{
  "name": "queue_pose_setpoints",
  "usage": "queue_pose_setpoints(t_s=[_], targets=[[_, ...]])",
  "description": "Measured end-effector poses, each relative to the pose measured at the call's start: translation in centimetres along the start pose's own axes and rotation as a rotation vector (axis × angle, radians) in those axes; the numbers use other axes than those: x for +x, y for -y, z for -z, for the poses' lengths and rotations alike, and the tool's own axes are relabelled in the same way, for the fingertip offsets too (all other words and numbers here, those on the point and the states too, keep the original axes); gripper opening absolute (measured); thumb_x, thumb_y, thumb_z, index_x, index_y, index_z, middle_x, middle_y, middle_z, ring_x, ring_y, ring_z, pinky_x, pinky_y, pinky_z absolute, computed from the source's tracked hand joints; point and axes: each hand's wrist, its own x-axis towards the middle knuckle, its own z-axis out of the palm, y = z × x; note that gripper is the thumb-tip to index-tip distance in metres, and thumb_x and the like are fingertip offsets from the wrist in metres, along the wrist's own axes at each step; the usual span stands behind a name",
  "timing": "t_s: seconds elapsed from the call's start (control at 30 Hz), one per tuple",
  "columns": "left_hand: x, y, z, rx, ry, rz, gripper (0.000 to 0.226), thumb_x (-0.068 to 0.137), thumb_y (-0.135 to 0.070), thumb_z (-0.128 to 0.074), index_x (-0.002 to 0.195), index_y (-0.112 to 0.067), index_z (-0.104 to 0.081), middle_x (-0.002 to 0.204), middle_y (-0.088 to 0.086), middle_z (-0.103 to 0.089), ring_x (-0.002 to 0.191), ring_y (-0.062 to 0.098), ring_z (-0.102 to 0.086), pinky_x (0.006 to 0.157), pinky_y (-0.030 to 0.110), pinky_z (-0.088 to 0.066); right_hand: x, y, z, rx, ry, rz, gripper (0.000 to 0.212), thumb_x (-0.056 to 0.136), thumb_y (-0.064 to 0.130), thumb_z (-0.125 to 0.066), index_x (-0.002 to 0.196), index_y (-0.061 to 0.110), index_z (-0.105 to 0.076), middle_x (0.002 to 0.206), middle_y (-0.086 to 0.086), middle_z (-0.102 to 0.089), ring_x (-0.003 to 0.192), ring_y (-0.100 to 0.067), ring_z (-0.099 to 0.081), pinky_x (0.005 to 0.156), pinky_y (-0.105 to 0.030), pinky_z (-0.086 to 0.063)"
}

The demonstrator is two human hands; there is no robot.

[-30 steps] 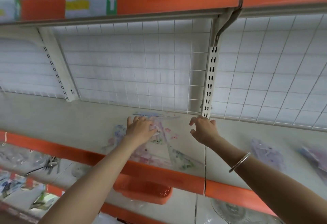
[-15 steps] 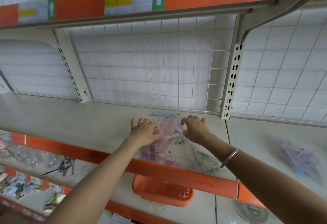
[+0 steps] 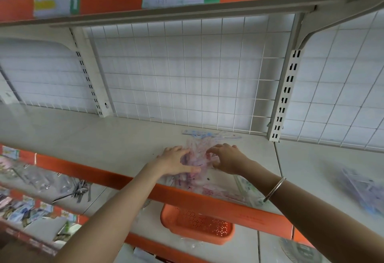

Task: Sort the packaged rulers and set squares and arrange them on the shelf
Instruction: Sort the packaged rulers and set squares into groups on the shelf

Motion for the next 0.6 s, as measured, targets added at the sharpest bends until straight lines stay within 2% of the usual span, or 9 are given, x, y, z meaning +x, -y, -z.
queue_pose_setpoints(t_s=[0.07, 0.13, 0.27, 0.37, 0.47, 0.53, 0.6], targets=[[-0.2, -0.2, -0.2, -0.031, -0.057, -0.051, 0.089, 0.078, -0.070, -0.056, 0.151, -0.030, -0.024, 0.159, 0.001, -0.018, 0.145, 0.025, -0.017, 0.116, 0.042, -0.017, -0.1, 0.0, 0.0, -0.015, -0.005, 0.019, 0.037, 0.091, 0.035, -0.052, 0.127, 0.023, -0.056, 0.132, 0.002, -0.054, 0.121, -0.022, -0.048, 0.098, -0.039, -0.036], [-0.1, -0.2, -0.6, -0.086, -0.123, -0.092, 0.080, 0.080, -0.066, -0.058, 0.147, -0.027, -0.036, 0.152, 0.000, -0.035, 0.137, 0.020, -0.035, 0.110, 0.034, -0.029, -0.1, -0.1, -0.1, -0.036, -0.011, 0.040, 0.035, 0.092, 0.034, -0.053, 0.125, 0.022, -0.058, 0.130, 0.002, -0.057, 0.117, -0.021, -0.050, 0.096, -0.037, -0.039], [-0.3, -0.7, -1.2, -0.069, -0.231, -0.107, 0.058, 0.086, -0.057, -0.057, 0.134, -0.025, -0.053, 0.135, -0.003, -0.056, 0.116, 0.016, -0.054, 0.097, 0.031, -0.044, -0.3, -0.4, -0.2, -0.063, -0.035, 0.068, 0.034, 0.094, 0.033, -0.052, 0.125, 0.022, -0.060, 0.127, 0.004, -0.061, 0.112, -0.021, -0.056, 0.095, -0.033, -0.041], [-0.4, -1.1, -1.2, -0.090, -0.281, -0.122, 0.053, 0.083, -0.058, -0.062, 0.126, -0.026, -0.060, 0.128, -0.006, -0.061, 0.111, 0.014, -0.057, 0.093, 0.031, -0.046, -0.6, -0.6, -0.4, -0.042, -0.039, 0.061, 0.033, 0.093, 0.030, -0.052, 0.124, 0.024, -0.062, 0.124, 0.004, -0.063, 0.109, -0.022, -0.057, 0.095, -0.034, -0.044], [-0.8, -1.3, -0.8, -0.203, -0.222, -0.156, 0.062, 0.072, -0.063, -0.068, 0.124, -0.030, -0.061, 0.131, -0.009, -0.058, 0.118, 0.012, -0.054, 0.097, 0.030, -0.044, -0.9, -0.8, -0.6, 0.034, -0.038, 0.037, 0.033, 0.090, 0.024, -0.054, 0.121, 0.024, -0.064, 0.120, 0.004, -0.066, 0.108, -0.022, -0.060, 0.093, -0.034, -0.047], [-1.0, -1.3, -0.4, -0.351, -0.225, -0.173, 0.058, 0.078, -0.059, -0.065, 0.127, -0.028, -0.059, 0.136, -0.008, -0.054, 0.125, 0.012, -0.049, 0.103, 0.030, -0.038, -1.1, -0.9, -0.6, 0.057, -0.032, 0.026, 0.034, 0.088, 0.021, -0.055, 0.120, 0.022, -0.065, 0.120, 0.004, -0.066, 0.108, -0.021, -0.060, 0.093, -0.032, -0.046], [-0.6, -0.8, -0.1, -0.357, -0.298, -0.131, 0.054, 0.087, -0.054, -0.058, 0.131, -0.023, -0.055, 0.139, -0.002, -0.051, 0.128, 0.016, -0.047, 0.104, 0.032, -0.036, -1.2, -1.0, -0.6, 0.066, -0.028, 0.018, 0.037, 0.087, 0.019, -0.055, 0.123, 0.022, -0.063, 0.123, 0.003, -0.065, 0.109, -0.020, -0.060, 0.094, -0.031, -0.046]])
